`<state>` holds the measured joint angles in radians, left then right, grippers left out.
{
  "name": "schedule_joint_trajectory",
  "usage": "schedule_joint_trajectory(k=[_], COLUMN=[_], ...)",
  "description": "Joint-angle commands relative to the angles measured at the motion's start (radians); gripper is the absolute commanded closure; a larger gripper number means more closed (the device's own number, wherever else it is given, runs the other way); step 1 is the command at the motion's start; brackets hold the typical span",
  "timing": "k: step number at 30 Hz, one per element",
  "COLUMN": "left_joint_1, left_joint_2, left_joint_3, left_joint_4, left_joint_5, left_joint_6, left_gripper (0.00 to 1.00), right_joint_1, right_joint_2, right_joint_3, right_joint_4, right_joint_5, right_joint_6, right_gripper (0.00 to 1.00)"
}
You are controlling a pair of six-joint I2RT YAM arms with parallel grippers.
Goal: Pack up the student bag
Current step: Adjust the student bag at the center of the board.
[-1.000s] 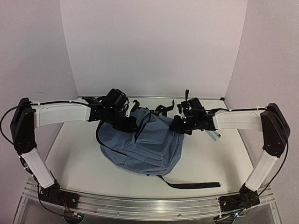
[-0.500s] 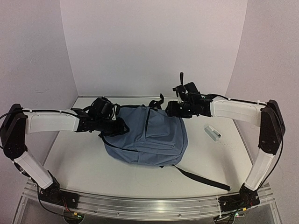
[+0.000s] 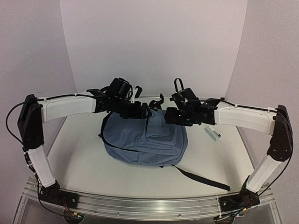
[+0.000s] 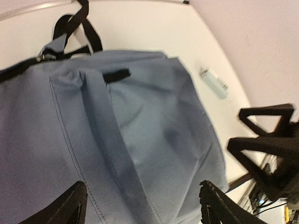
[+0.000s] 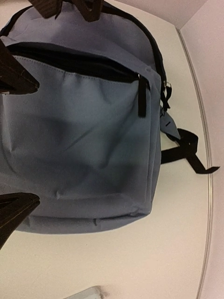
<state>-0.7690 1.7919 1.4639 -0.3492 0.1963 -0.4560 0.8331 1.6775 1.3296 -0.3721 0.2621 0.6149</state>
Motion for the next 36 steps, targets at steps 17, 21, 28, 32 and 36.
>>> schedule_joint_trajectory(k=[17,21,28,32,36], left_joint_1=[-0.044,-0.044,-0.044,-0.044,-0.044], left_joint_2=[0.026,-0.037,-0.175,-0.211,-0.199], left_joint_3=[0.016,-0.066,-0.250,-0.327,-0.357], left_joint_4=[-0.159,-0.090,0.149,0.238,0.263], left_joint_5=[-0.221,-0.204,-0.040,-0.019,-0.004], left_joint_6=[-0.006,-0.040,-0.189,-0.247,-0.264], left_gripper=[0.94,1.00,1.00,1.00,1.00], right_joint_1=[0.116,0.163,0.237,0.273,0.293], right_joint_2=[-0.064,0.024,0.184,0.241,0.279], right_joint_3=[0.008,0.092,0.237,0.289,0.317], right_joint_4=[-0.057,-0.081,-0.162,-0.212,-0.217], right_joint_5=[0.075,0.099,0.135,0.154,0.149], right_joint_6=[0.047,0.054,0.058,0.071,0.079], right_gripper=[0.30,0.29,0.24,0.21,0.18])
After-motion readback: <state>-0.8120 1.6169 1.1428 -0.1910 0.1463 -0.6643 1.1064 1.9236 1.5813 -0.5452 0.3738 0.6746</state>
